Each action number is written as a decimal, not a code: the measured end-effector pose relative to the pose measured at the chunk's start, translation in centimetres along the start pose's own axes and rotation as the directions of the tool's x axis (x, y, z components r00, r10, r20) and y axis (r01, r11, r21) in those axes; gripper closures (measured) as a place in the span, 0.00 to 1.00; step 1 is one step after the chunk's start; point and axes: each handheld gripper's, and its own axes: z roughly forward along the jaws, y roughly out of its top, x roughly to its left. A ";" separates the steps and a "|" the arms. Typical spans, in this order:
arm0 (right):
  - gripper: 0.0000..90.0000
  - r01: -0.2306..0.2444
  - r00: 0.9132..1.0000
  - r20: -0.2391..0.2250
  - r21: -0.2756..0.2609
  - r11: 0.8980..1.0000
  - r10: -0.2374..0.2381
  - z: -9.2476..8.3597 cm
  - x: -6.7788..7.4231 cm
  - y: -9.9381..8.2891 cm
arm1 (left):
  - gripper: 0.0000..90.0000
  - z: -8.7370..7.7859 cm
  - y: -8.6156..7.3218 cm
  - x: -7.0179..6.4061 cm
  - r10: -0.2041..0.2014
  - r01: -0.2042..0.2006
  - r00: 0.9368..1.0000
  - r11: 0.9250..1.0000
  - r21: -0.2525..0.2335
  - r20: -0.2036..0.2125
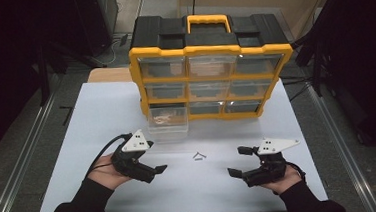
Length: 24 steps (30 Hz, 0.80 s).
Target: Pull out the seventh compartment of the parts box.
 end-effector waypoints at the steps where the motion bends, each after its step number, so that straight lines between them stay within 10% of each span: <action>1: 0.18 -0.002 1.000 0.002 -0.005 1.000 0.002 0.0 0.0 0.0 | 0.16 -0.1 -0.1 0.0 -0.001 0.001 1.000 1.000 0.001 -0.001; 24: 0.23 -0.013 1.000 0.020 -0.050 0.999 0.014 -0.4 -0.4 0.5 | 0.16 -1.4 -2.6 1.5 0.011 -0.010 0.999 0.999 0.037 -0.037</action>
